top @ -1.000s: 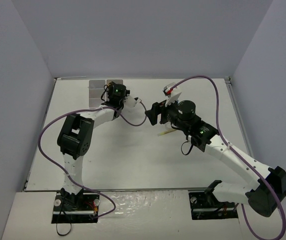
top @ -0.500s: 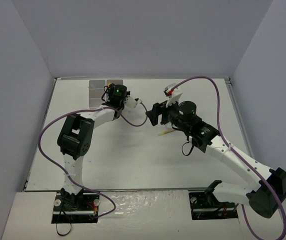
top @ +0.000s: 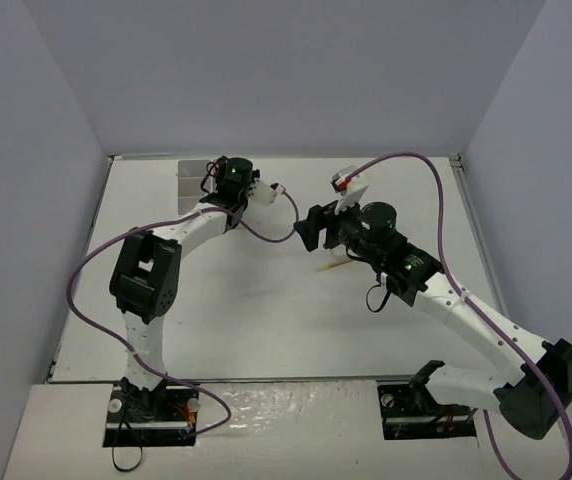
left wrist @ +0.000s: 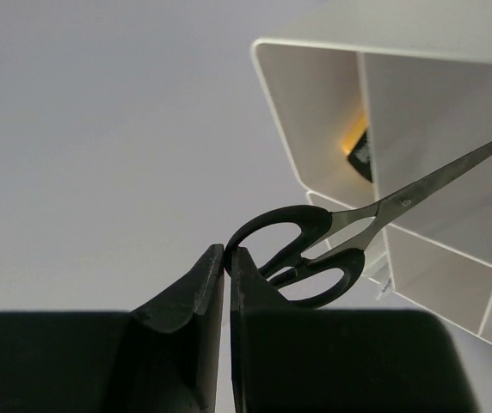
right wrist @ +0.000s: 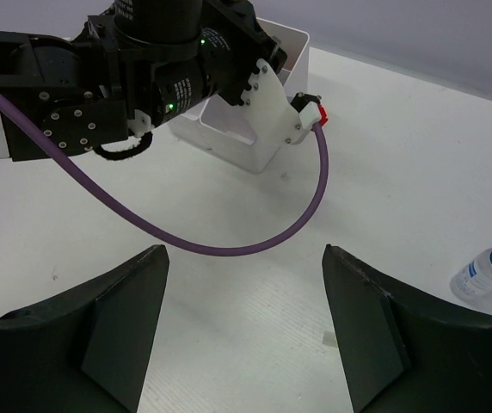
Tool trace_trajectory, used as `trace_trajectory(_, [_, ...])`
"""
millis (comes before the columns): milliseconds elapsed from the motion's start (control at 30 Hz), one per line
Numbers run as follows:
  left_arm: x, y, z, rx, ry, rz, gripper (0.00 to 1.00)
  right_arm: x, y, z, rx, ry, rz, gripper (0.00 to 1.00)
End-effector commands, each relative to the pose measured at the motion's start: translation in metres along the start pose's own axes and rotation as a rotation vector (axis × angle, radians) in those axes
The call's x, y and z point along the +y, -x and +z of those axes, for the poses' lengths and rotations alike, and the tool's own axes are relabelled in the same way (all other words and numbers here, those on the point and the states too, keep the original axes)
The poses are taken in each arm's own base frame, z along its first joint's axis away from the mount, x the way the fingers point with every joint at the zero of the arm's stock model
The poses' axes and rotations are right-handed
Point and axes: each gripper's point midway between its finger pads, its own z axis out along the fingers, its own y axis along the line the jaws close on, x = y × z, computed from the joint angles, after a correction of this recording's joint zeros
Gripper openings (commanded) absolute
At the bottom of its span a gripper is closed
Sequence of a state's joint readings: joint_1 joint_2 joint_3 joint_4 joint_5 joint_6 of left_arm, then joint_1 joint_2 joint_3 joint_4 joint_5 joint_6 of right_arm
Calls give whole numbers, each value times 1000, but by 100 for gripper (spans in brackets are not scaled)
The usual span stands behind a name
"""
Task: Sort the stationery into containers
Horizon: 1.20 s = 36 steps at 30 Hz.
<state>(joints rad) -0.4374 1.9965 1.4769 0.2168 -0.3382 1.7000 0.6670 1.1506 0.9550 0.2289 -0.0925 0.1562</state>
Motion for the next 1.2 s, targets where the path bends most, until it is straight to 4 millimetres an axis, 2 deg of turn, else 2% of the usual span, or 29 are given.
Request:
trace_trajectory(0, [87, -37, -41, 42, 183, -116, 0, 0, 32, -9, -110, -3, 3, 69])
trace_trajectory(200, [93, -44, -48, 56, 196, -107, 0, 0, 34, -10, -114, -5, -1, 70])
trace_trajectory(333, [104, -59, -62, 70, 212, -129, 0, 0, 35, -10, -114, -3, 1, 70])
trace_trajectory(433, [110, -80, -77, 89, 213, -156, 0, 0, 35, -12, -114, -2, -3, 70])
trace_trajectory(600, [100, -106, -91, 110, 164, -172, 0, -2, 34, -11, -112, -5, -8, 70])
trace_trajectory(700, [91, -115, -96, 130, 147, -178, 0, 0, 33, -10, -111, 5, -4, 70])
trace_trajectory(900, [74, -120, -101, 145, 102, -192, 0, -1, 33, -12, -113, 8, -1, 70])
trace_trajectory(1167, [76, -120, -99, 146, 102, -194, 0, -2, 32, -10, -108, 4, 5, 70])
